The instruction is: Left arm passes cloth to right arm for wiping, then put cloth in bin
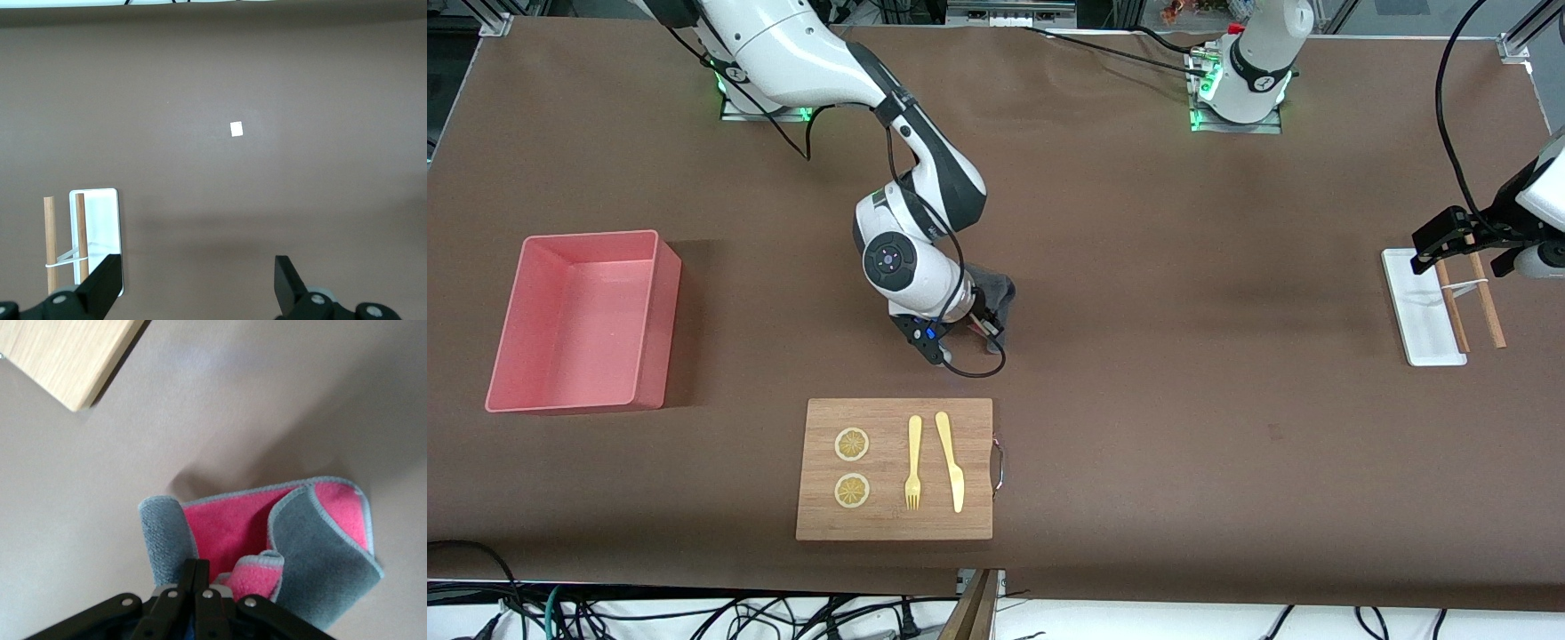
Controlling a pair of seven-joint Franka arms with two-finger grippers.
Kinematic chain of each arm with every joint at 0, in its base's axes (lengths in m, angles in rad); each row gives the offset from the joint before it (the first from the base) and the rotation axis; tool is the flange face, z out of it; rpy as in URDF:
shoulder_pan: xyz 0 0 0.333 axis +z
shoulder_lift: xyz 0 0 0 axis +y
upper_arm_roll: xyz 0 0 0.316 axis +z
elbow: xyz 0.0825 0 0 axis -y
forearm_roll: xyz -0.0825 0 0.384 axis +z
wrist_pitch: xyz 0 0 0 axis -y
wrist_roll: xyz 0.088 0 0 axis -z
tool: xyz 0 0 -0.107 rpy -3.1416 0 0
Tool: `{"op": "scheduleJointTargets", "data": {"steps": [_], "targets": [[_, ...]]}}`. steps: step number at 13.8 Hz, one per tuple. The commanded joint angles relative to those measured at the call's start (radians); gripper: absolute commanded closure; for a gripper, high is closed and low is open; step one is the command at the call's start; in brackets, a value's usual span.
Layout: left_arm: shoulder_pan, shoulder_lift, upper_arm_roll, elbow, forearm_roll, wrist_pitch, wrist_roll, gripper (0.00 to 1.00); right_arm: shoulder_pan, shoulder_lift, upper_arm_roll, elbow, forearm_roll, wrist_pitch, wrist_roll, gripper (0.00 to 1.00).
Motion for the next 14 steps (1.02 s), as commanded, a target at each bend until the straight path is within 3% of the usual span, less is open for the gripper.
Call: {"op": "scheduleJointTargets", "data": {"steps": [1,5,10,14], "targets": [[0.0,0.021,-0.001,0.036,0.028,-0.025,-0.002,0.0,-0.064,-0.009,-0.008,-0.008,-0.054,-0.131,-0.141,1.0],[-0.002,0.024,-0.001,0.038,0.028,-0.025,-0.002,0.0,-0.141,-0.012,-0.057,-0.011,-0.12,-0.287,-0.353,1.0],[-0.003,0.044,-0.004,0.053,0.028,-0.025,-0.002,0.0,-0.146,-0.019,-0.253,-0.012,-0.131,-0.458,-0.689,1.0],[-0.003,0.05,-0.004,0.057,0.028,-0.025,-0.002,0.0,-0.146,-0.099,-0.336,-0.009,-0.131,-0.562,-0.812,1.0]]}}
